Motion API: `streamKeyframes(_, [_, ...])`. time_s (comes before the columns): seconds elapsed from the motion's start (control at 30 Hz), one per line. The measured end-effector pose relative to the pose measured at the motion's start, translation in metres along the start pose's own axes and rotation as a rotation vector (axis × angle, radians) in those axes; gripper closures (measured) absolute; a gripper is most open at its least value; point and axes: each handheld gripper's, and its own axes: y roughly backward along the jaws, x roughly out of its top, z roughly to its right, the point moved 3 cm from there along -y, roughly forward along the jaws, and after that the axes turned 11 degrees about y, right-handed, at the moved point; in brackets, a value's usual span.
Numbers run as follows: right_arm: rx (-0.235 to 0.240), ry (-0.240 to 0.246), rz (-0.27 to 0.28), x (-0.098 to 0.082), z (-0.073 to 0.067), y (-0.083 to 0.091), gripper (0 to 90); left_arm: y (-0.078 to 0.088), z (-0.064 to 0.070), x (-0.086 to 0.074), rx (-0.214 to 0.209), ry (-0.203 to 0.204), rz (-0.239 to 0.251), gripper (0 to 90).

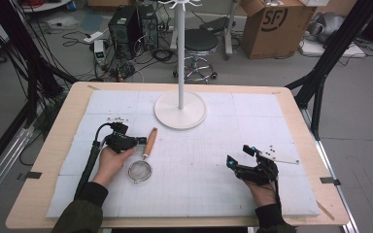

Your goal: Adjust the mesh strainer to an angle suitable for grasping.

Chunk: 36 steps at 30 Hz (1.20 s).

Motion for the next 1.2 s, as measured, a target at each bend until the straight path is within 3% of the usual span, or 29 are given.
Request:
streamKeyframes(0.23, [-0.006,-0.001,-0.002,-0.001,0.001,0.002,15.8,-0.007,0.011,-0.003,-0.034,-0.016,-0.020,90.0])
streamKeyframes(0.63, [-0.018,-0.005,0.006,-0.002,0.003,0.007,15.9,-0.014,0.020,-0.005,-0.047,-0.043,-0.034,90.0])
streamKeyframes(1.2, [-0.022,-0.003,0.008,-0.003,0.004,0.010,15.9,-0.012,0.021,-0.006,-0.066,-0.043,-0.028,90.0])
